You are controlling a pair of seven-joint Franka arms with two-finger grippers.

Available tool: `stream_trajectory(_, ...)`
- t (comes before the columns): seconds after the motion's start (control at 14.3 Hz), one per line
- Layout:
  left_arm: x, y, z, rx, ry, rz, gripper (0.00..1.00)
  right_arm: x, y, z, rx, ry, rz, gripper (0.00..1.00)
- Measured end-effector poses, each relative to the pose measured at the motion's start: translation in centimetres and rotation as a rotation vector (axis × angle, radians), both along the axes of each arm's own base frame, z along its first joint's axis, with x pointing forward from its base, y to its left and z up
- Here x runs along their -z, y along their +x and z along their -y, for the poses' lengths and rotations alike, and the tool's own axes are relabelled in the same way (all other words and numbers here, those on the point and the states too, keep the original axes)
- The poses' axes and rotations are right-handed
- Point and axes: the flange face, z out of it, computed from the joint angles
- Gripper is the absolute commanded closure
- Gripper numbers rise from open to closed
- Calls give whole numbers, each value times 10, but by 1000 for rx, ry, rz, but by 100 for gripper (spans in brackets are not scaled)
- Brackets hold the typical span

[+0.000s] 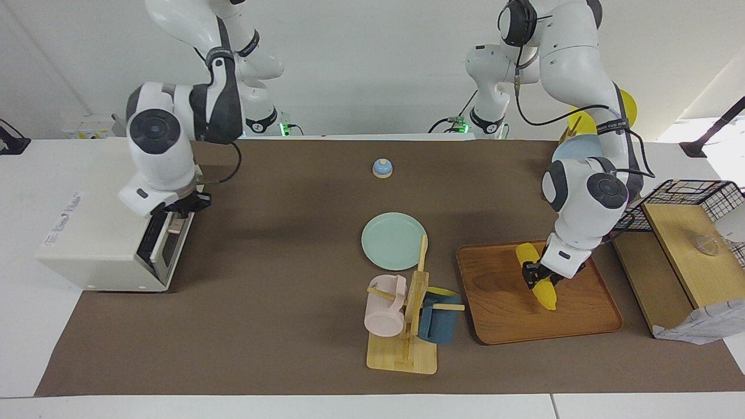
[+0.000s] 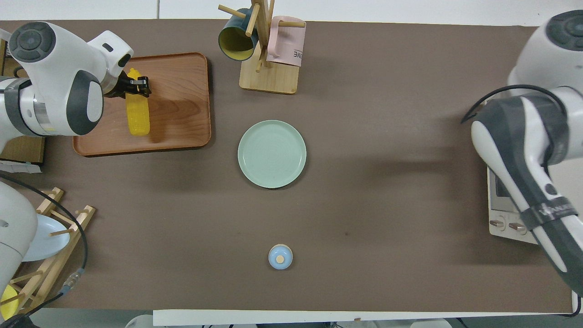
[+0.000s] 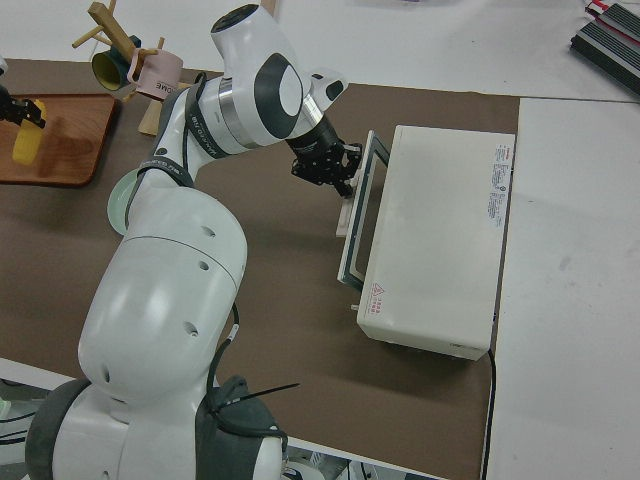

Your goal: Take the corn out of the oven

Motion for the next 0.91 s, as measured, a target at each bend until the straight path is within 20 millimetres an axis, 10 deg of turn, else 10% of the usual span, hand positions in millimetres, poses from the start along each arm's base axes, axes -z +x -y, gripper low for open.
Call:
stream_trajectory(0.07, 2, 0, 5, 11, -1, -2, 6, -14, -4, 8, 29, 51, 21, 0)
stream_trajectory(0.14, 3, -1, 8, 17, -2, -3, 0, -29, -9, 9, 61, 118, 49, 0)
stream_trajectory(0.42, -27, -8, 6, 11, 3, -70, 0, -95, -38, -1, 114, 274, 117, 0)
stream_trajectory(0.91, -266, -117, -84, -114, -57, -134, 0, -148, -41, 18, 154, 281, 97, 0)
